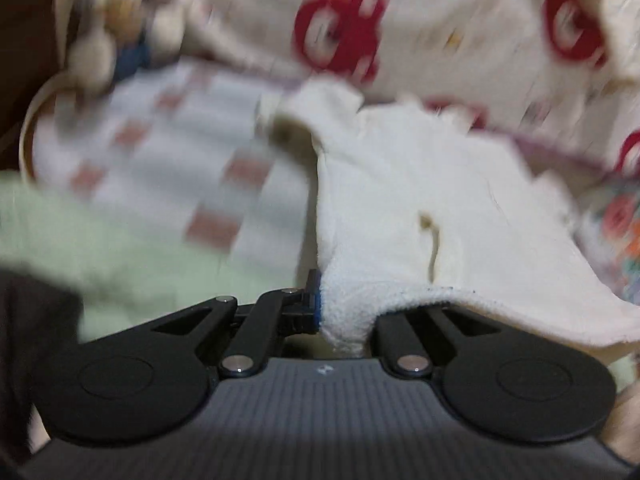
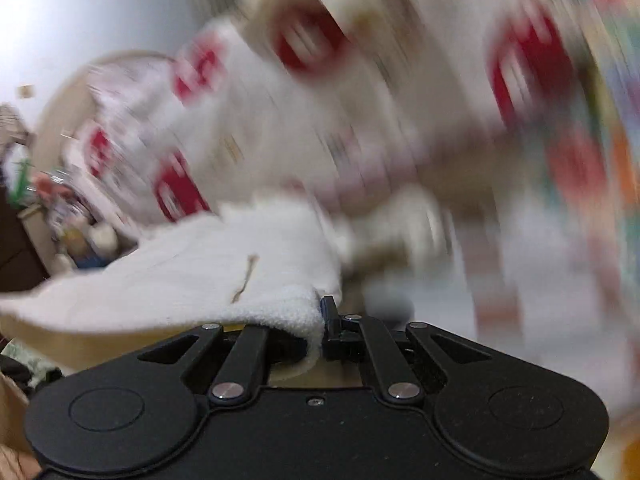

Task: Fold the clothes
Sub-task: 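Lift the jacket with both tools and shake it out in the air, then lower the jacket onto the rug with both tools, then open both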

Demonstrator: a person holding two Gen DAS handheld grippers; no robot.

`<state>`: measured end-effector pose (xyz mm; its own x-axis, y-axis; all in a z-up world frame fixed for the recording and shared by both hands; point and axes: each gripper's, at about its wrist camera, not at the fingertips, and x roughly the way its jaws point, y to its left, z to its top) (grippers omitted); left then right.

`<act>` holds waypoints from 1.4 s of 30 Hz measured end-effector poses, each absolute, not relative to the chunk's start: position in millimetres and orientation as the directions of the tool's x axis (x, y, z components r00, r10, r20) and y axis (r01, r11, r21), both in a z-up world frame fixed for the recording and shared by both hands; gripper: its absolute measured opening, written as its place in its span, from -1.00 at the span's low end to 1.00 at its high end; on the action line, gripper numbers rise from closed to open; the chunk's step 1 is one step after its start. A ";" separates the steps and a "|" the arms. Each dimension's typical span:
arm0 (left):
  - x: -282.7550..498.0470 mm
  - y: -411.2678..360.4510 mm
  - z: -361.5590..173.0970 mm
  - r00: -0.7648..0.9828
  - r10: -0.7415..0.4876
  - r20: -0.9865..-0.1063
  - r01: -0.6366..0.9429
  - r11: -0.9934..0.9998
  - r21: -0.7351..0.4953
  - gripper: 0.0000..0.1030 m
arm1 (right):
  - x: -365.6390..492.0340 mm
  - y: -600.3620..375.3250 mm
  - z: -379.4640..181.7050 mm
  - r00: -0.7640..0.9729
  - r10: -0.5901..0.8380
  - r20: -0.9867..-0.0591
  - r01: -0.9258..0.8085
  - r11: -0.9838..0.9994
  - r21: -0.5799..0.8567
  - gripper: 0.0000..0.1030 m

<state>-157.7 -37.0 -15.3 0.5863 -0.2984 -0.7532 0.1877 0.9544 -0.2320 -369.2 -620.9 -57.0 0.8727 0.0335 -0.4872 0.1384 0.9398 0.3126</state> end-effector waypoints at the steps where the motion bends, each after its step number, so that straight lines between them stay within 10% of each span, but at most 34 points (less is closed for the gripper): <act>1: -158.3 -38.1 -23.9 0.574 -0.288 -0.766 0.174 0.958 -0.229 -0.90 | -371.4 -619.4 -75.3 0.857 0.027 -0.514 0.158 0.937 0.313 -0.89; 16: -180.0 -28.6 16.2 0.602 -0.327 -0.728 0.179 0.944 -0.276 -0.90 | -407.1 -609.3 -8.8 0.937 -0.058 -0.344 0.154 0.953 0.260 -0.89; 42: -203.1 -25.5 -40.5 0.451 -0.222 -0.865 0.122 0.975 -0.186 -0.84 | -436.8 -598.1 -73.1 0.829 -0.014 -0.559 0.195 0.944 0.266 -0.89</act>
<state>-203.1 -25.5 -40.5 0.4508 -0.2218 -0.8646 0.1222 0.9749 -0.1863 -436.8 -598.1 -73.1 0.8292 -0.0137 -0.5588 0.1951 0.9439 0.2664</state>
